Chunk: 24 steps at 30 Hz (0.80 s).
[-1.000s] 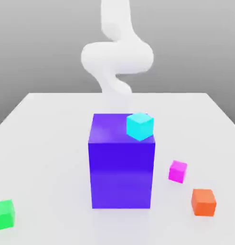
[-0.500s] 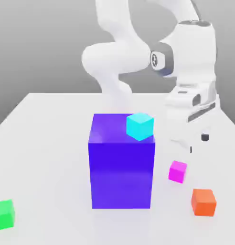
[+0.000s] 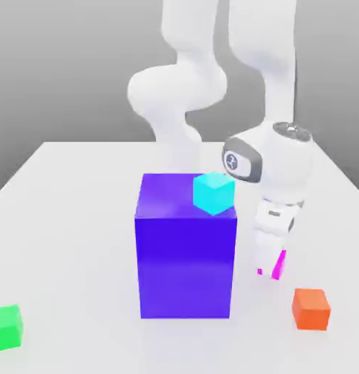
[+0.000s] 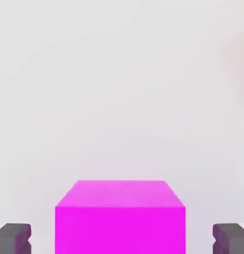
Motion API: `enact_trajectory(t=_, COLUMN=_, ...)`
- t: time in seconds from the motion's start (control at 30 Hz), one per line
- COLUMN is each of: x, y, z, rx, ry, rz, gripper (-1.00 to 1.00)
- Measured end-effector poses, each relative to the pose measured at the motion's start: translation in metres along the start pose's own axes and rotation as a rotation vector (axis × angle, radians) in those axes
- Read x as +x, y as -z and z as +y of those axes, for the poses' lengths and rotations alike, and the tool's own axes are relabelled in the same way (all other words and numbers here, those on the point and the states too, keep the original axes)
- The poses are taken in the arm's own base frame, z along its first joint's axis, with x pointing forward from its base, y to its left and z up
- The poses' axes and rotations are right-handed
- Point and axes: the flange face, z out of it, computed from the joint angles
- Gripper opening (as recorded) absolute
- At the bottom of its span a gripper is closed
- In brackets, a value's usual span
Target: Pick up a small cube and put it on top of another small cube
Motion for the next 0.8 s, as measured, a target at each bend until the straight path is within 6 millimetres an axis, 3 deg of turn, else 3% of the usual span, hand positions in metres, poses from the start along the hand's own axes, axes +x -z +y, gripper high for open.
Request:
enact_trajectory(t=0.17, x=0.000, y=-0.001, z=0.000, rx=-0.001, ry=0.000, rz=0.000, gripper=-1.00)
enact_trajectory(t=0.47, x=0.000, y=0.055, z=-0.001, rx=-0.001, ry=0.003, rz=-0.001, gripper=-1.00)
enact_trajectory(t=0.53, x=0.013, y=0.069, z=-0.004, rx=0.008, ry=0.001, rz=0.024, gripper=-1.00)
enact_trajectory(t=0.7, x=0.092, y=0.092, z=0.068, rx=0.023, ry=-0.300, rz=0.064, gripper=-1.00)
enact_trajectory(t=0.8, x=0.125, y=0.103, z=0.122, rx=0.025, ry=-0.477, rz=0.078, gripper=-1.00)
